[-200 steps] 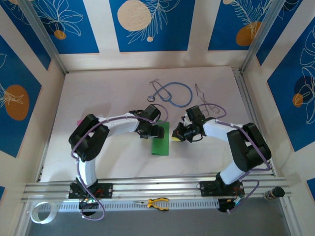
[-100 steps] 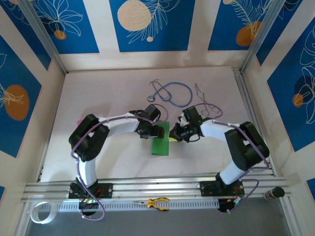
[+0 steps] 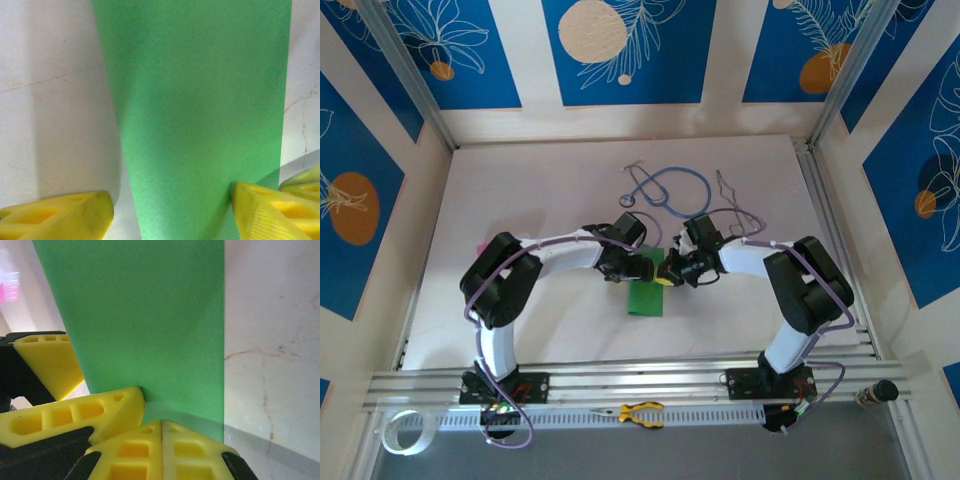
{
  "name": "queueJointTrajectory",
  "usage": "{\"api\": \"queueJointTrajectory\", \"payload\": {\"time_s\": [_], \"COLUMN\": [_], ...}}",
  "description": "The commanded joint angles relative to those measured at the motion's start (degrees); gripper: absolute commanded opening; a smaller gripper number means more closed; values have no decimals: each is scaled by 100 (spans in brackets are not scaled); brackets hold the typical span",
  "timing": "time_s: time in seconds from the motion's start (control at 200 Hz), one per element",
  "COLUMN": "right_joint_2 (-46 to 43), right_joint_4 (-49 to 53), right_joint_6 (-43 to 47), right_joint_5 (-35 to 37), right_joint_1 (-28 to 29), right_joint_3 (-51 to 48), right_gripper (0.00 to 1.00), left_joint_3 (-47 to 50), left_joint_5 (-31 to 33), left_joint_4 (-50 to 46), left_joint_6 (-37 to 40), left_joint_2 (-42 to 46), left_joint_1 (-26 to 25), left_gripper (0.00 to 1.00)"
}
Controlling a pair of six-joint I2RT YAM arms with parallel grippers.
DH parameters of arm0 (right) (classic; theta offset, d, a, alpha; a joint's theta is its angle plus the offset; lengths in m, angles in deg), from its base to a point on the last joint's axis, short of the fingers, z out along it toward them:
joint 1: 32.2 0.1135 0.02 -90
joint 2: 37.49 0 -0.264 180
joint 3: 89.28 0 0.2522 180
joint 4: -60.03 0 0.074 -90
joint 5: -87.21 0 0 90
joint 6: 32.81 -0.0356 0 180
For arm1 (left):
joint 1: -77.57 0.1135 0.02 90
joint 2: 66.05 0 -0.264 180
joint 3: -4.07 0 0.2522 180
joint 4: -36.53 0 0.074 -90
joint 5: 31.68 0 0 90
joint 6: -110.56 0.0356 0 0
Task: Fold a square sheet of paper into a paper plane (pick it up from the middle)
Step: Hold the square sheet of paper at the center of the table.
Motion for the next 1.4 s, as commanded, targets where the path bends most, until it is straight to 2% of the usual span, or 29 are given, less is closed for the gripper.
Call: {"api": "queueJointTrajectory", "payload": {"time_s": [0.0,0.265,0.47,0.785,1.0,1.161,1.396], "right_joint_2": [146,495,613,698,953,1022,991], "right_joint_4": [-45,-82,393,1078,1598,1643,1614], "right_joint_6": [-27,40,371,1176,1488,1511,1511], "right_joint_5": [-174,11,564,738,1143,1250,1239], "right_joint_1": [40,42,36,-259,-77,5,-50], "right_joint_3": [91,-105,-184,241,667,677,638], "right_gripper": [3,3,2,2,0,0,0], "left_joint_3": [331,284,212,256,694,1005,1116], "left_joint_5": [53,35,-18,127,-162,-717,-1760], "left_joint_4": [37,43,1,76,534,1189,2135], "left_joint_6": [75,73,-11,-387,-596,-659,-719], "left_joint_2": [-722,-745,-638,613,1397,1699,1404], "left_joint_1": [-66,-70,-71,37,343,488,540], "left_gripper": [72,72,72,82,80,69,29]}}
